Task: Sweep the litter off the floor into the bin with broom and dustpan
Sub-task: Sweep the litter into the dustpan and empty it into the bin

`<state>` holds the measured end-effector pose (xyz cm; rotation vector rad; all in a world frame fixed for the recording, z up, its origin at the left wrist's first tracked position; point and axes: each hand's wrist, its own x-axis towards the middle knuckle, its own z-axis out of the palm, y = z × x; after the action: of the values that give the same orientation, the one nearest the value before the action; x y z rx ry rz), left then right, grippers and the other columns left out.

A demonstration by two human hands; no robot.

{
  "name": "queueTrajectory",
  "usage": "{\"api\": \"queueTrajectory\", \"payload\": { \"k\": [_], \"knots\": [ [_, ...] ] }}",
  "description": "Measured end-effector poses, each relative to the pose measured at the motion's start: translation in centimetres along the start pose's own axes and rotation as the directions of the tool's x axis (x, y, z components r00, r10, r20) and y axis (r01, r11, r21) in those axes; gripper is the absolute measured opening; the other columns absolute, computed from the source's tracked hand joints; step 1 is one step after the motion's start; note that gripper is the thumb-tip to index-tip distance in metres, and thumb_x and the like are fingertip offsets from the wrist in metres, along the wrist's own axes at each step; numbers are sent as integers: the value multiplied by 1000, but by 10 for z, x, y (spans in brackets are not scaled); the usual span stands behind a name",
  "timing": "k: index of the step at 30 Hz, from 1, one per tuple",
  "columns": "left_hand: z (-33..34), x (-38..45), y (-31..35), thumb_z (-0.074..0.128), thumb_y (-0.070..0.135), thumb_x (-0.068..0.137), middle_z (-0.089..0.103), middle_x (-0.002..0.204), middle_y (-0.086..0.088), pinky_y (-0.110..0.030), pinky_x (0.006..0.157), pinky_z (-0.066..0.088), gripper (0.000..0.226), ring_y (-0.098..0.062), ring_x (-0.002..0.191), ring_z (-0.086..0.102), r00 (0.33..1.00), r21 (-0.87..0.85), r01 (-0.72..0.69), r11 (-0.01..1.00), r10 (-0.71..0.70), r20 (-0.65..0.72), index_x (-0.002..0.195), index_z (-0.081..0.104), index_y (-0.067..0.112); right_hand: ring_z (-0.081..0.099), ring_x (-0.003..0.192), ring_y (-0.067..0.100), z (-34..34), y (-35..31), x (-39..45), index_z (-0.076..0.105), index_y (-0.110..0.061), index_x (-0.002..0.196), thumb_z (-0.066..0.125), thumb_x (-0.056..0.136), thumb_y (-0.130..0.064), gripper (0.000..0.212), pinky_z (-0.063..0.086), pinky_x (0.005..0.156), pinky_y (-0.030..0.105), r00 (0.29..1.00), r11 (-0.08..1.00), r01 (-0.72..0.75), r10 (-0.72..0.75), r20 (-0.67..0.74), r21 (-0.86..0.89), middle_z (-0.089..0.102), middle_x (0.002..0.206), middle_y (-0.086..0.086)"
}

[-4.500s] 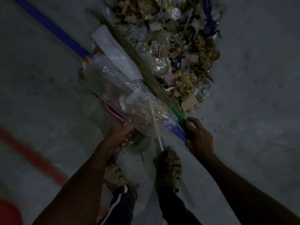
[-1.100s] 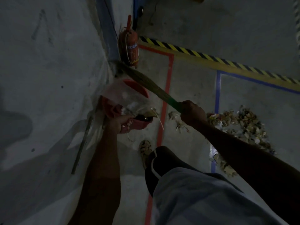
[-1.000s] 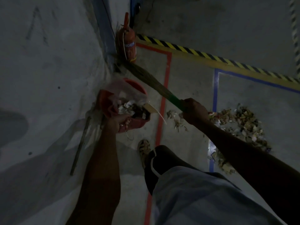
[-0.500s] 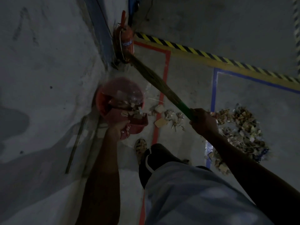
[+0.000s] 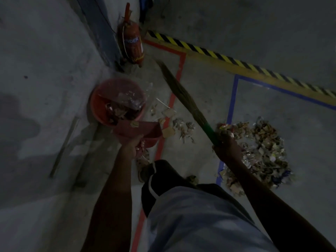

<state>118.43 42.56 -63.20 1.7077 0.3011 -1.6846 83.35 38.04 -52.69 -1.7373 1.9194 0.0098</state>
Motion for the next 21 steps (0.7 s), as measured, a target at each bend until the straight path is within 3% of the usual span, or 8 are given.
{"api": "queueTrajectory", "payload": {
  "k": [8,13,17,21],
  "knots": [
    [59,-18,-82,54,30,103,47,41,4,-13,35,34,39,-6,30,41,993,47,-90,995,94,-70,69,48,13,63,104,36,5,89,-5,60,-15,135,71,85,-15,52,43,74,30,992,999,-15,10,129,37,65,115,15],
    [79,-9,-133,62,41,98,47,51,-3,-24,46,42,43,-16,40,45,990,62,-90,994,96,-107,67,53,12,63,105,38,33,131,19,61,-11,134,75,81,-12,55,50,80,39,981,999,10,-20,191,51,67,117,18],
    [92,22,-160,58,30,103,44,41,1,-17,37,32,43,-11,30,39,984,80,-60,995,72,-161,64,48,11,62,107,37,82,153,51,56,-6,137,73,85,-10,55,45,77,33,962,988,-51,10,272,144,64,120,19],
    [83,84,-185,63,32,100,46,44,-2,-18,37,33,44,-14,30,38,972,109,21,994,5,-234,64,51,10,60,113,39,148,170,82,53,-6,139,71,88,-7,55,53,89,46,950,972,-79,6,312,222,61,127,22]
  ]
}}
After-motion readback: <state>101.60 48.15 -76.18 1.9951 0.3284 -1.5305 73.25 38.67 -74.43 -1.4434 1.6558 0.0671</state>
